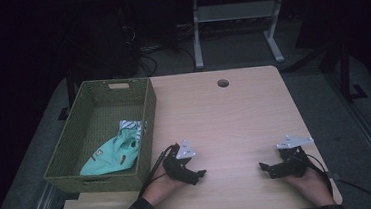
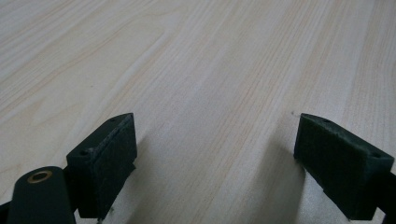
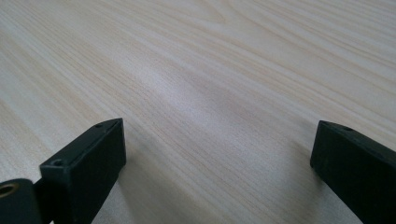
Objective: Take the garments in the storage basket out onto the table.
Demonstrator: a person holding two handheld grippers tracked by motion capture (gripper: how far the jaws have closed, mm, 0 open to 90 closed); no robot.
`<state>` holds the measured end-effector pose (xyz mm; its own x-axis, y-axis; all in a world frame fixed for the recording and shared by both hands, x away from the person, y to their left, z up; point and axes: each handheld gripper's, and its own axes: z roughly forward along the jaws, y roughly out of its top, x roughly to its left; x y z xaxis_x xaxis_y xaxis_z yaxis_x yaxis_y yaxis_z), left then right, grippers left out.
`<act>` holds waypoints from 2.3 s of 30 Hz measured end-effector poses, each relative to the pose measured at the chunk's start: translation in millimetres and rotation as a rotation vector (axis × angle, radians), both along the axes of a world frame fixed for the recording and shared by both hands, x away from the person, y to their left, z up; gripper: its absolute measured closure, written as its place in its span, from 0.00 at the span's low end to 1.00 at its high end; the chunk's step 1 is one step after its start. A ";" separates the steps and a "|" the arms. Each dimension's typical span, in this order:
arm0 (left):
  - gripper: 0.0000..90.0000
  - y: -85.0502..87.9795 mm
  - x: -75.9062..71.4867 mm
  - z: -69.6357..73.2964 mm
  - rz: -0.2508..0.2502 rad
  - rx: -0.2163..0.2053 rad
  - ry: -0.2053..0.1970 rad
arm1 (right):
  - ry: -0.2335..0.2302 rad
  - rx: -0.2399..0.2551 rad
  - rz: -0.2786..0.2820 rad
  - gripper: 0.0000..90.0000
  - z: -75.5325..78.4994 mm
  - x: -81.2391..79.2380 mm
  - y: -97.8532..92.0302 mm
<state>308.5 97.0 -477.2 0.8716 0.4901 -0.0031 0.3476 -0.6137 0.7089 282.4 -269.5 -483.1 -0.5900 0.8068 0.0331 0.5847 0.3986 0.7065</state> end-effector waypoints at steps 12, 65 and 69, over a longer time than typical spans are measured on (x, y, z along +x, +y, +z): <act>0.14 -1.4 1.0 6.2 0.005 0.061 0.025 | 0.000 -0.001 0.000 0.03 0.0 0.0 -0.1; 0.14 8.4 3.6 42.2 0.042 0.030 0.056 | 0.000 -0.001 0.005 0.03 0.0 0.3 -0.2; 0.14 8.3 3.9 44.2 0.046 0.026 0.057 | 0.000 -0.001 0.005 0.03 0.0 0.3 -0.2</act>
<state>312.4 105.4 -433.1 0.8467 0.5306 -0.0392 0.4156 -0.6137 0.6713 282.8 -269.7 -483.1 -0.5936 0.8041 0.0320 0.5829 0.4022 0.7060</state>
